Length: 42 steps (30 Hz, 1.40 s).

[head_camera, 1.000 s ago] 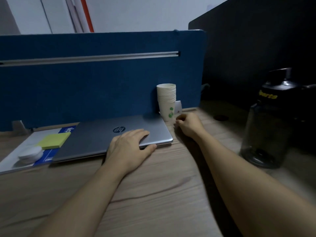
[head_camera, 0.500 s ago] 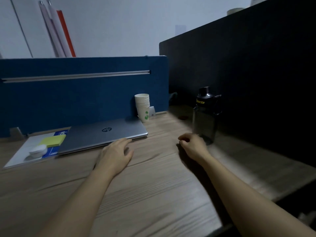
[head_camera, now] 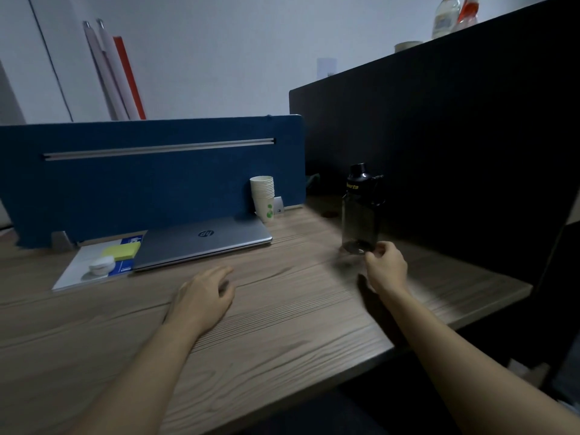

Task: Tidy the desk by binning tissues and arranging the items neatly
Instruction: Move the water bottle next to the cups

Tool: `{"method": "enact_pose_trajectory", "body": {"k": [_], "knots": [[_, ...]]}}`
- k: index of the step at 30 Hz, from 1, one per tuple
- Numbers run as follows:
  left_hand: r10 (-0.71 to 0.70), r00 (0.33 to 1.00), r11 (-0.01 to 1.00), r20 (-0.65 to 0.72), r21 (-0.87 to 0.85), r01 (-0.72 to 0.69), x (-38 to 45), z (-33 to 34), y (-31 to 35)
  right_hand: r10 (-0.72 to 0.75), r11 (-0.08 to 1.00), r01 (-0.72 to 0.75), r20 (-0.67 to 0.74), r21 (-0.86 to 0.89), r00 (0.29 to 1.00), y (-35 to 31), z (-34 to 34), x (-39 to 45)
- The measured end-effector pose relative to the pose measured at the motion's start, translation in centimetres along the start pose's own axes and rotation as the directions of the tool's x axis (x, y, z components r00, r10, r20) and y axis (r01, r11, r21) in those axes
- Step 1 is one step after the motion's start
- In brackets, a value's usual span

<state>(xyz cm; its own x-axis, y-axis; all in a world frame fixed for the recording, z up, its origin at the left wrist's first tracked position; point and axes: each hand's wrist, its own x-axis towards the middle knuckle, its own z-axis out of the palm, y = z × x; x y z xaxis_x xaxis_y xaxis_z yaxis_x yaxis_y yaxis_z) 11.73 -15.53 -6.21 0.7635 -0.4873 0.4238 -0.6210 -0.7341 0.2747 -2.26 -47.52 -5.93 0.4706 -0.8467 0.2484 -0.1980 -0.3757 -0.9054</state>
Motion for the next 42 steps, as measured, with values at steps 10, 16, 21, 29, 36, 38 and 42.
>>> {"method": "enact_pose_trajectory", "body": {"k": [10,16,21,29,36,38,42], "knots": [[0.032,0.999,0.999,0.006,0.04,-0.032,3.1,1.3,-1.5,-0.014,0.998,0.018,0.065,-0.053,0.998,-0.1,1.5,3.3],[0.014,1.0,0.999,-0.006,0.051,-0.014,6.5,2.5,-3.1,-0.092,0.988,0.106,0.122,-0.113,0.988,-0.5,5.0,5.1],[0.016,1.0,0.997,-0.001,0.07,-0.016,9.2,3.5,-3.8,-0.128,0.977,0.15,0.149,-0.151,0.981,-0.9,8.6,7.0],[0.088,0.995,0.993,-0.036,0.087,-0.085,12.5,4.8,-5.0,-0.119,0.971,0.152,0.174,-0.185,0.977,-2.2,14.6,10.6],[0.14,0.988,0.984,-0.066,0.124,-0.131,15.4,5.3,-5.2,-0.108,0.975,0.143,0.198,-0.17,0.974,-2.8,18.9,13.9],[0.146,0.987,0.98,-0.071,0.146,-0.135,16.1,5.5,-5.2,-0.124,0.973,0.159,0.206,-0.165,0.971,-2.7,20.0,15.0],[0.162,0.98,0.977,-0.113,0.157,-0.143,16.6,6.1,-5.4,-0.139,0.969,0.177,0.212,-0.174,0.967,-2.9,22.1,17.0]]}}
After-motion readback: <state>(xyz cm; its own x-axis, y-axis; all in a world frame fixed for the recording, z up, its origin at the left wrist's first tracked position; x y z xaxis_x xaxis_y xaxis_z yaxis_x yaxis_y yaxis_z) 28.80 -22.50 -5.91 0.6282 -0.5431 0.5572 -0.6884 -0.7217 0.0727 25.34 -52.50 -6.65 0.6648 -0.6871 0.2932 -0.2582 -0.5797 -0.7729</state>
